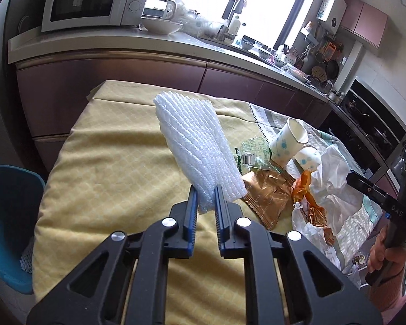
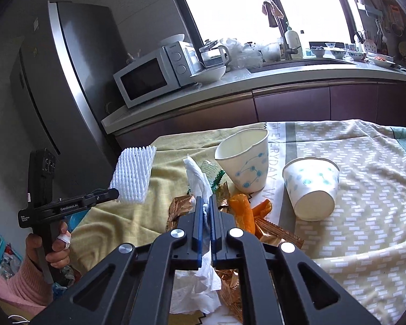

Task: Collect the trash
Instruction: 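Carry the foam net and tissue to the teal bin and release both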

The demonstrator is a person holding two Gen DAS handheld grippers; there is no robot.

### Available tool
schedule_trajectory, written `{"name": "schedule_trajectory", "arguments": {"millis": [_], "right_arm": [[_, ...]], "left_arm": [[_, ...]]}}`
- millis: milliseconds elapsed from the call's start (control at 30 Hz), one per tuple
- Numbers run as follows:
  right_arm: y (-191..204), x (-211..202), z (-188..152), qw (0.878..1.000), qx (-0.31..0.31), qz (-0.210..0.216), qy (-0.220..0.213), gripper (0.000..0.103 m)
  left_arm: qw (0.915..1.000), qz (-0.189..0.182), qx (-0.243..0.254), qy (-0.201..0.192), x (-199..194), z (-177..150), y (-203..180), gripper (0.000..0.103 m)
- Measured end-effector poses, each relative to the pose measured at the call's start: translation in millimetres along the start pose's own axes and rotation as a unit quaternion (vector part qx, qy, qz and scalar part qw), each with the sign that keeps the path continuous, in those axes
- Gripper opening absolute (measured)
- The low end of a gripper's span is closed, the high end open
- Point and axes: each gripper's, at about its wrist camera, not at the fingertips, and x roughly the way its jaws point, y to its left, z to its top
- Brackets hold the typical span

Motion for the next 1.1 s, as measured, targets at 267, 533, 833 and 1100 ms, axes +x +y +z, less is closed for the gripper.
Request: {"name": "schedule_trajectory", "arguments": {"millis": [267,533,833,1100], "right_arm": [[23,3,12,0.999,-0.014,0.034,-0.014,0.004],[49,20,18,0.997,-0.025,0.077,-0.011,0.004],[76,40,19,0.993,-0.035,0.112,0.000,0.004],[105,63,25,0.987,-0.047,0.152,0.013,0.004]], "left_arm": [[0.9996,0.005,-0.009,-0.025,-41,-6,16,0.013],[0.9990,0.015,-0.017,-0.039,-73,-18,29,0.013],[0.9982,0.029,-0.021,-0.047,-99,-31,42,0.013],[0.9970,0.046,-0.036,-0.050,-115,-38,57,0.013]]}}
